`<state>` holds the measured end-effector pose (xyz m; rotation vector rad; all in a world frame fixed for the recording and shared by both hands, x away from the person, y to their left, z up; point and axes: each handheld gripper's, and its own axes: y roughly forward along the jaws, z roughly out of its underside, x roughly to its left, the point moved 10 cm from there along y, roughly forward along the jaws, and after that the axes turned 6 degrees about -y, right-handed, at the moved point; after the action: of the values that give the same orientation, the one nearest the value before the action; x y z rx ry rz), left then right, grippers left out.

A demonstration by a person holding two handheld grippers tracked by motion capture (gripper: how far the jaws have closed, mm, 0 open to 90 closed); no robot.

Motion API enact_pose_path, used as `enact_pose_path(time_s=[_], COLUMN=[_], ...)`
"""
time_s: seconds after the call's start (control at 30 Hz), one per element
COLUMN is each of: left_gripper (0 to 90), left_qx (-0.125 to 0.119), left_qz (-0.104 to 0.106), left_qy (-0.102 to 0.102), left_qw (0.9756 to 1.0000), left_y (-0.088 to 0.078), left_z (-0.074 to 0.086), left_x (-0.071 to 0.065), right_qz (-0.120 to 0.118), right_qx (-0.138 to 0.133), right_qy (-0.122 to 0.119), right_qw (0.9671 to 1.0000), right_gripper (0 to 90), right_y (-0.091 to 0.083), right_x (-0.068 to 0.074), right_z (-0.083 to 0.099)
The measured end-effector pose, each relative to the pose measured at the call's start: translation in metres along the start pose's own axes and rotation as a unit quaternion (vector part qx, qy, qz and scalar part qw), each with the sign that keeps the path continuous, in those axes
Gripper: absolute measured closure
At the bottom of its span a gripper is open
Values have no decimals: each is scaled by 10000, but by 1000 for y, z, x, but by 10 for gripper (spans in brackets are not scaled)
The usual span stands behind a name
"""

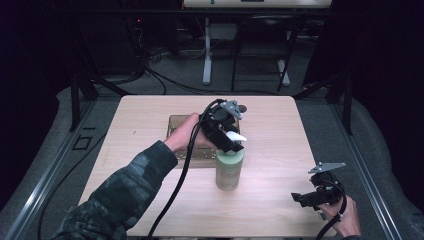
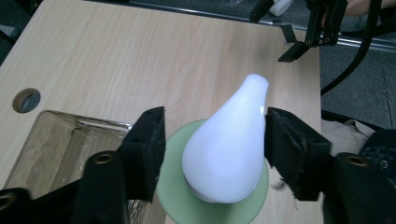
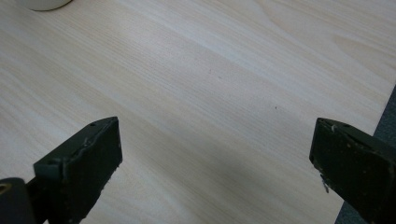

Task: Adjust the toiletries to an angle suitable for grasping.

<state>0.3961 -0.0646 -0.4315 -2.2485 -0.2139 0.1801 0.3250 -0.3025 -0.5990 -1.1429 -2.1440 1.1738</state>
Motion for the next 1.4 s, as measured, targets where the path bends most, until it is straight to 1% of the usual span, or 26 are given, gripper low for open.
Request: enact_pose_path(time_s=[0.07, 0.13, 0.2, 0.27, 0.33, 0.43, 0.47, 0.6, 0.87, 0.93, 1.03, 1.1, 1.17, 1.2, 1.37, 1.4], left_gripper=[460, 514, 559, 613, 620, 622, 622, 623, 625, 625, 626, 626, 626, 625, 625, 626], left_qx=[99, 113, 163, 193, 235, 272, 286, 333, 381, 419, 461, 544, 552, 576, 602, 600], left_qz=[-55, -3, -98, -133, -235, -237, -248, -300, -432, -483, -552, -584, -616, -628, -712, -693], left_qy=[63, 113, 161, 166, 138, 126, 150, 145, 2, -5, -101, -91, -179, -163, -397, -450], left_qw=[9999, 9999, 9997, 9996, 9994, 9993, 9992, 9989, 9983, 9980, 9974, 9968, 9964, 9962, 9949, 9948], left_y=[1, 2, 2, 1, 0, -1, -1, -3, -6, -7, -9, -12, -14, -15, -21, -23], left_z=[0, 0, 0, 1, 1, 2, 2, 4, 7, 8, 10, 12, 15, 17, 25, 28], left_x=[-1, -3, -2, 0, 2, 1, 0, -1, 2, 2, 2, 3, 5, 6, 11, 12], right_qz=[3, 11, 5, 11, 11, 15, 20, 39, 39, 51, 28, 43, 26, 34, 44, 49], right_qx=[-34, -53, -22, -13, -13, -26, -20, -34, -49, -46, -50, -44, -64, -63, -72, -81], right_qy=[-4, 2, 10, -11, -18, -2, -11, 14, 2, 10, 9, -12, 0, -3, -38, -34], right_qw=[10000, 10000, 10000, 10000, 10000, 10000, 10000, 10000, 10000, 10000, 10000, 10000, 10000, 10000, 10000, 9999], right_gripper=[19, 19, 20, 20, 21, 21, 22, 22, 23, 23, 24, 24, 24, 25, 26, 26], right_y=[-1, -1, -1, 0, 0, -1, -1, -2, -3, -3, -3, -3, -3, -3, -4, -4], right_x=[0, 2, 3, 3, 4, 4, 4, 2, 1, 1, 1, 2, 2, 2, 3, 3], right_z=[-1, -1, -1, -2, -2, -2, -2, -2, -2, -2, -3, -3, -4, -4, -4, -4])
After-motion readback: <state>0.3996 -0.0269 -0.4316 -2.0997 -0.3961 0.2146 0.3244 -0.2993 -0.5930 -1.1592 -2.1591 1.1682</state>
